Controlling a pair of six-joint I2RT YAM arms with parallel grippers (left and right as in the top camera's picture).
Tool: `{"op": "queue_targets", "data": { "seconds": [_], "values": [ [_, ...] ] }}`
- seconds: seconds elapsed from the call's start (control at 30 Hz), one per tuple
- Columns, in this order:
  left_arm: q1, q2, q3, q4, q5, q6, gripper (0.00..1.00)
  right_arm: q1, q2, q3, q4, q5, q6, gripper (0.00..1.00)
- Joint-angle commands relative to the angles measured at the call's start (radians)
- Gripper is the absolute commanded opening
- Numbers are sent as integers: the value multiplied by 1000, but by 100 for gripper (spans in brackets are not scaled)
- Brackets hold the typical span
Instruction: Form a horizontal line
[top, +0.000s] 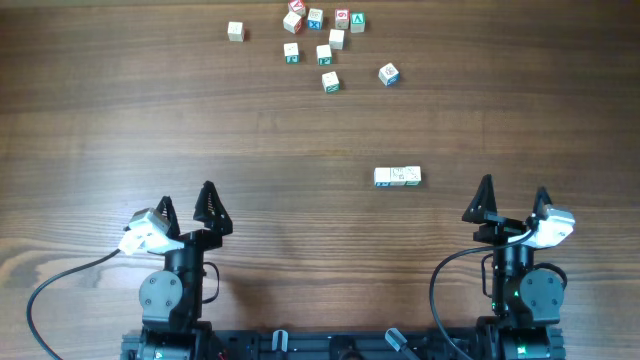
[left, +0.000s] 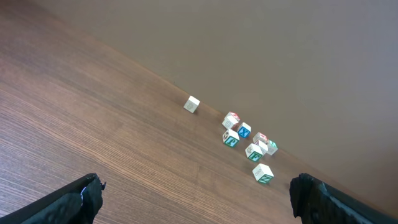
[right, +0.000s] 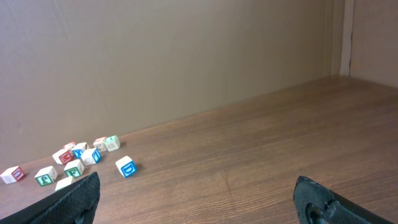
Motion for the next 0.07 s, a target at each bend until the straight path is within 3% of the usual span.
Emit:
{"op": "queue_targets", "data": {
  "seconds": [0.0, 0.03],
  "values": [
    [8, -11, -8, 1, 14, 23, 100, 5, -7, -1, 2, -11, 9, 100],
    [8, -11, -8, 1, 14, 23, 100, 5, -7, -1, 2, -11, 9, 100]
  ]
}}
